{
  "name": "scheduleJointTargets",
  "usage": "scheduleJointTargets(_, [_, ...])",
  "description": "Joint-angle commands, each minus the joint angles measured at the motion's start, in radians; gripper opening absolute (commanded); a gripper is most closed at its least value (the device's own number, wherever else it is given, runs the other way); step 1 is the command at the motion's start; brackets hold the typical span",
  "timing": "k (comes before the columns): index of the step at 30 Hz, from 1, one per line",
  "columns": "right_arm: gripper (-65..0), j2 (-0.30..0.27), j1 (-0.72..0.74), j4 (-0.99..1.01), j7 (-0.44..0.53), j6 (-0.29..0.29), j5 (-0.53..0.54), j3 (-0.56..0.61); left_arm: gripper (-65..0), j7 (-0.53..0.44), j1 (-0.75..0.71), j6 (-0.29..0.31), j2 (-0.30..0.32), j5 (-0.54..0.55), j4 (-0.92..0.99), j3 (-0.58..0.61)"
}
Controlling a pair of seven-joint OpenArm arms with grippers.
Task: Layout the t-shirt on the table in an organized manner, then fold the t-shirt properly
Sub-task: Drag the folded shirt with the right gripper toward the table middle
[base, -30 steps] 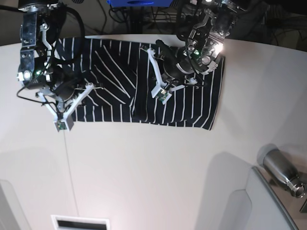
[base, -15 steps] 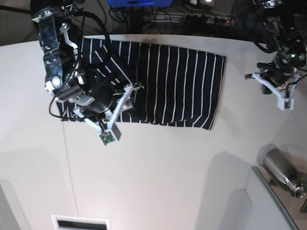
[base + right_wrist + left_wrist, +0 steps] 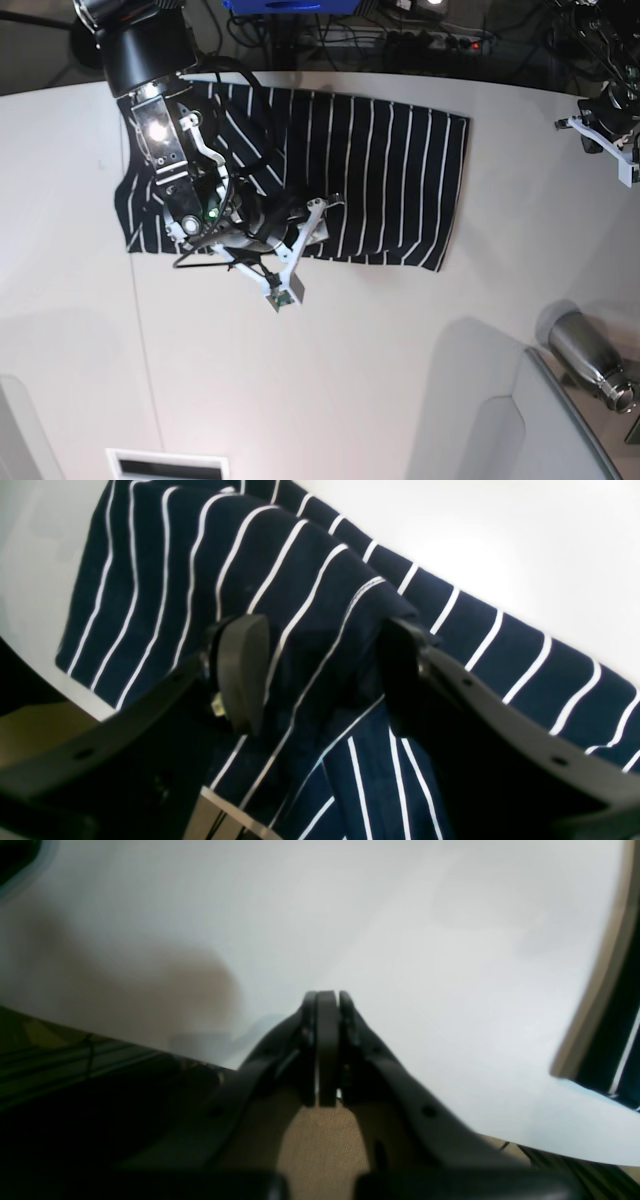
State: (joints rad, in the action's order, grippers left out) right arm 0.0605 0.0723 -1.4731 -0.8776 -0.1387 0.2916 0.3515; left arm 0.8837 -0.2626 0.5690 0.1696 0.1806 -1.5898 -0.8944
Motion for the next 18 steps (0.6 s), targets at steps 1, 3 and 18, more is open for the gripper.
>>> scheduleJointTargets(1, [-31.5, 0.006, 0.017, -0.004, 0.019, -0.003, 0.01, -0.001, -65.0, -0.011, 0.003, -0.002, 0.017, 0.004, -0.014, -0.007])
scheduleJointTargets(3, [-31.5, 0.006, 0.016, 0.004, 0.044, -0.002, 0.01, -0.001, -65.0, -0.011, 0.003, -0.002, 0.017, 0.004, -0.014, -0.007])
scheduleJointTargets(18, [-31.7, 0.008, 0.007, 0.021, 0.088, 0.001, 0.01, -0.122, -65.0, -0.011, 0.003, -0.002, 0.017, 0.004, -0.014, 0.001])
